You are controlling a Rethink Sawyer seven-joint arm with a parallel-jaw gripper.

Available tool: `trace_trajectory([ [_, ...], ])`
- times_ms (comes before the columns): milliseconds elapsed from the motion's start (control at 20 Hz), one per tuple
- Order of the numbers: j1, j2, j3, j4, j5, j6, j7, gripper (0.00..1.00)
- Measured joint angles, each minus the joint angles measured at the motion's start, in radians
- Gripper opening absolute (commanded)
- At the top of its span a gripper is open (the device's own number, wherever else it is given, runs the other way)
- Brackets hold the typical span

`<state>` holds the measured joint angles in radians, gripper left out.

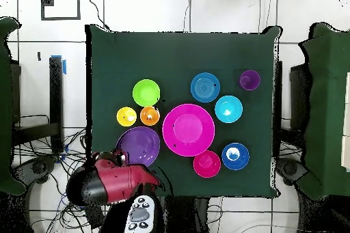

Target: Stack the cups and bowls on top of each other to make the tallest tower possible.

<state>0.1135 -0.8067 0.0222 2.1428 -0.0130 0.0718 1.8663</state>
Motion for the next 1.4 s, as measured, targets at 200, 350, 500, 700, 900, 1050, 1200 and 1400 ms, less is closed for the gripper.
trace_trajectory([
  [200, -0.015, -0.028, 0.013, 0.016, 0.000, 0.016, 0.000, 0.00],
  [350, -0.024, -0.046, 0.023, 0.027, 0.000, 0.031, 0.000, 0.00],
  [500, -0.033, -0.060, 0.034, 0.038, 0.000, 0.040, 0.000, 0.00],
  [700, -0.045, -0.082, 0.050, 0.056, 0.000, 0.051, 0.000, 0.00],
  [900, -0.051, -0.106, 0.065, 0.070, 0.000, 0.064, 0.000, 0.00],
  [1050, -0.053, -0.123, 0.073, 0.077, 0.000, 0.074, 0.000, 0.00],
  [1200, -0.060, -0.153, 0.083, 0.082, 0.005, 0.097, 0.000, 0.00],
  [1400, -0.073, -0.186, 0.091, 0.083, 0.016, 0.156, 0.000, 0.00],
])
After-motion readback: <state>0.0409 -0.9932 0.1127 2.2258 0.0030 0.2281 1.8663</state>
